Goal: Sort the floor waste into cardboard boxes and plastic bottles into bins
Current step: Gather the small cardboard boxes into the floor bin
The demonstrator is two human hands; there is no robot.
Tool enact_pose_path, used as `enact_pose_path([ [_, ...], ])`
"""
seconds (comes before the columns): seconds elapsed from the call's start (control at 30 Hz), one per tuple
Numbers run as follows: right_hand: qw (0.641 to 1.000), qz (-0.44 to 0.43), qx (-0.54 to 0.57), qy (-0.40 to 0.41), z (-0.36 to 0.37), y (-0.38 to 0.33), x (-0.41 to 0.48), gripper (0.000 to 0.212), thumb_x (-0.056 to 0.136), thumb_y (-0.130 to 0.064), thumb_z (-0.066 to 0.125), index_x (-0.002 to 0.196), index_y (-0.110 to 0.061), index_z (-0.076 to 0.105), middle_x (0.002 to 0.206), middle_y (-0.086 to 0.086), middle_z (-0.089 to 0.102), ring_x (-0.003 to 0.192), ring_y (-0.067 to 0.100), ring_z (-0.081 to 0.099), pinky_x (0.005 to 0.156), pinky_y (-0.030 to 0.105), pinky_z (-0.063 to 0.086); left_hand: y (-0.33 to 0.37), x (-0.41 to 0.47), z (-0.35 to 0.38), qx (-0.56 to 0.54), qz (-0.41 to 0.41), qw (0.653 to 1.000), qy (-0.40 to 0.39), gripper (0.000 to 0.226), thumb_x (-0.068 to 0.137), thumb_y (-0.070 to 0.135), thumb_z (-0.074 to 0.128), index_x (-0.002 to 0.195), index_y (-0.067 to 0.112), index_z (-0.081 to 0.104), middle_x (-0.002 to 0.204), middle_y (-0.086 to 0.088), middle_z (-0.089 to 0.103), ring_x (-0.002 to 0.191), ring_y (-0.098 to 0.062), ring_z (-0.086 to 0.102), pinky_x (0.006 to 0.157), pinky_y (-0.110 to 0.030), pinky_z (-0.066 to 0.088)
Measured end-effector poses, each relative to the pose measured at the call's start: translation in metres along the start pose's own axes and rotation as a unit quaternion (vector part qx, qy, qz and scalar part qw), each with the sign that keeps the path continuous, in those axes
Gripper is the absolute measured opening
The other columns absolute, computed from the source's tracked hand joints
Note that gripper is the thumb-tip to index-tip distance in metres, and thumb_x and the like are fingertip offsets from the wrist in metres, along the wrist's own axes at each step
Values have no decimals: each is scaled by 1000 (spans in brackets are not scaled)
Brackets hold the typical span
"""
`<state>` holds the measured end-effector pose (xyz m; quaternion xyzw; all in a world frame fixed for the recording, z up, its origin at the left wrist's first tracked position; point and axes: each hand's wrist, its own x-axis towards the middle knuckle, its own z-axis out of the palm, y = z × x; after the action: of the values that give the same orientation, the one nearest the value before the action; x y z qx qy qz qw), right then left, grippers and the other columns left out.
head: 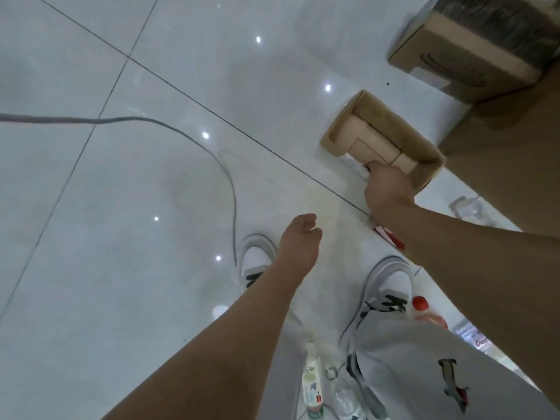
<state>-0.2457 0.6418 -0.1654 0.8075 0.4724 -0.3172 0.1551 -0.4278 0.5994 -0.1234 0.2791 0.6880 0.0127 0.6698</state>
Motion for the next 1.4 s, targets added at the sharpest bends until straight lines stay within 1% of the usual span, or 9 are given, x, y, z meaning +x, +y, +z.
enact_pose_path([
  [0.2, 993, -28, 114, 28, -76, -15, -66, 41, 89, 5, 40, 124, -7, 59, 102, 17, 65, 89, 36, 63, 71, 41, 56, 31, -60, -5, -28, -19, 999, 13, 40, 96, 6, 47, 136, 11, 48, 142, -9, 49, 121, -21, 50, 95, -24, 37],
  [0.4, 963, -27, 255, 89, -199, -39, -192, 33, 95, -11, 51, 124, -24, 59, 99, 2, 69, 87, 28, 66, 72, 39, 58, 167, -183, -2, -71, 34, 996, 29, 78, 86, 71, 37, 148, 23, 31, 152, 0, 38, 136, -20, 39, 114, -36, 27],
  [0.53, 917, -28, 372, 141, -310, -31, -290, 36, 95, -21, 53, 128, -33, 55, 105, -4, 70, 91, 20, 67, 78, 38, 57, 249, -284, 22, -186, 146, 969, -68, 47, 99, 51, 31, 121, 22, 60, 117, 1, 70, 112, -13, 64, 95, -33, 50],
  [0.73, 820, 57, 517, 239, -423, 55, -371, 42, 88, -31, 50, 127, -43, 57, 110, -13, 70, 97, 10, 66, 84, 32, 56, 320, -398, 124, -145, 210, 946, -200, 47, 99, 49, 29, 118, 20, 62, 115, -3, 71, 111, -18, 65, 82, -29, 53],
  [0.83, 809, 121, 484, 311, -448, 124, -390, 42, 93, -11, 55, 125, -37, 63, 110, -12, 70, 97, 5, 61, 79, 11, 45, 336, -433, 195, -108, 250, 928, -253, 42, 100, 46, 31, 116, 23, 63, 113, -1, 72, 109, -16, 66, 87, -31, 53],
  [0.97, 781, 183, 454, 388, -460, 214, -398, 35, 92, -14, 57, 121, -32, 66, 103, -8, 69, 91, 5, 60, 72, 8, 42, 336, -450, 282, -16, 247, 908, -337, 41, 102, 42, 35, 124, 19, 60, 120, -5, 68, 115, -22, 63, 103, -48, 46],
  [1.1, 765, 259, 409, 424, -450, 275, -383, 35, 94, -12, 55, 125, -26, 64, 95, -12, 69, 80, 4, 61, 76, 15, 47, 320, -449, 344, 107, 221, 900, -359, 32, 99, 35, 45, 128, 26, 55, 129, 3, 62, 120, -13, 57, 108, -43, 41],
  [1.23, 806, 308, 391, 321, -417, 305, -328, 34, 97, -20, 47, 129, -22, 58, 106, 6, 72, 95, 29, 65, 78, 37, 52, 311, -434, 347, 158, 210, 929, -262, 44, 101, 26, 46, 144, 22, 41, 141, 5, 49, 129, -11, 47, 111, -35, 37],
  [1.4, 845, 174, 499, 79, -368, 301, -291, 44, 99, -17, 51, 143, -15, 46, 130, 10, 60, 117, 29, 58, 100, 41, 46, 299, -403, 318, 135, 163, 959, -186, 19, 99, 28, 50, 112, 37, 61, 125, 6, 60, 122, -16, 54, 107, -37, 41],
])
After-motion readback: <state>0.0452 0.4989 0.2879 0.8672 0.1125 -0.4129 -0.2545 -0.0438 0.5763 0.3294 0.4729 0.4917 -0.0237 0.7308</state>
